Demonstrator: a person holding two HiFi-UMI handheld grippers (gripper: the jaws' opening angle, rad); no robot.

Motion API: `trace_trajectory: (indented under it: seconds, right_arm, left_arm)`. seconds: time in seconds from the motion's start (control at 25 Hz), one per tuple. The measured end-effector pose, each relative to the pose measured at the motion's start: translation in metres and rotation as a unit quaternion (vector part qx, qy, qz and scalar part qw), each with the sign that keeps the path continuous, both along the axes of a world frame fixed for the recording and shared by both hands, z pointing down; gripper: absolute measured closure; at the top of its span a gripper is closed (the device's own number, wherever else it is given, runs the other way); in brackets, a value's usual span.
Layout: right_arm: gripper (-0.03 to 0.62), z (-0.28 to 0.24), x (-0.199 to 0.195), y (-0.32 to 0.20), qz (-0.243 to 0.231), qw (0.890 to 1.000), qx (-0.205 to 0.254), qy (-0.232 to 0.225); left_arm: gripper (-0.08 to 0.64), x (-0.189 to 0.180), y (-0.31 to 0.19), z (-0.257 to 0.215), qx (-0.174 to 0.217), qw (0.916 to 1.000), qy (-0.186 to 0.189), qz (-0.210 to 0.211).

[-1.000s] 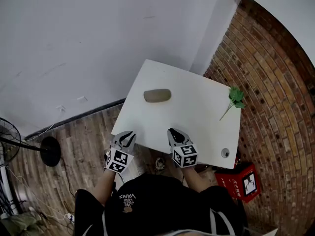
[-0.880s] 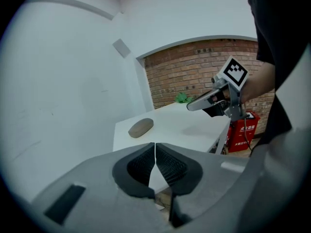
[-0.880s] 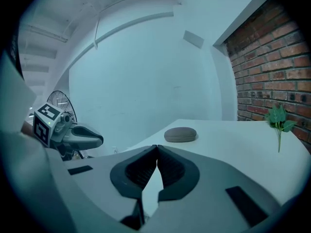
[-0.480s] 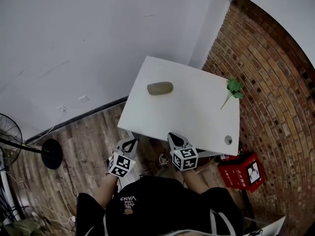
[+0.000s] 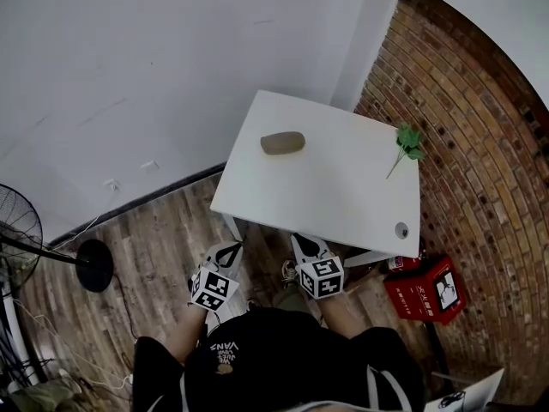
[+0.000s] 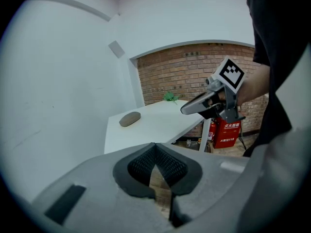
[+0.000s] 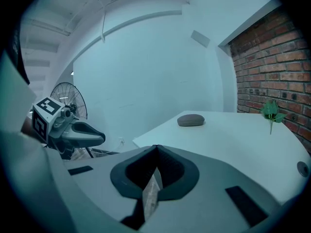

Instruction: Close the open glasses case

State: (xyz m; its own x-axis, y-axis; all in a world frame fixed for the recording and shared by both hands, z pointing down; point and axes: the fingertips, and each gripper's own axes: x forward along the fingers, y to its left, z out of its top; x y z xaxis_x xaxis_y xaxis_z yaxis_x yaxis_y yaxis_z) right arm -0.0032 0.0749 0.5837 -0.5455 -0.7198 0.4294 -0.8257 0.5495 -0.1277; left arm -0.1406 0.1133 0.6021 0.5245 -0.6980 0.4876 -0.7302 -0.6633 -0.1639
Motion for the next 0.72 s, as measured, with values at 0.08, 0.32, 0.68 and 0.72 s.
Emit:
trace_trajectory:
  seconds: [0.08, 0.32, 0.68, 0.72]
  right_arm:
    - [0.594, 0.001, -0.001, 0.006, -0.001, 1.0, 0.001, 0.005]
    - [0.594, 0.002, 0.0, 0.018, 0.004, 1.0, -0.004, 0.014]
    - [0.594, 0.005, -0.002, 0.025, 0.009, 1.0, -0.007, 0.011]
    - [0.594, 0.006, -0.002, 0.025, 0.009, 1.0, -0.008, 0.01]
  left_arm:
    - [0.557, 0.0, 0.006, 0.0, -0.001, 1.0, 0.006, 0.001]
    - [0.557, -0.001, 0.018, 0.001, -0.006, 0.9999, 0.011, 0.008]
    - [0.557, -0.008, 0.021, 0.005, -0.01, 0.9999, 0.004, 0.007]
    - [0.557, -0.008, 0.02, 0.005, -0.009, 0.9999, 0.004, 0.007]
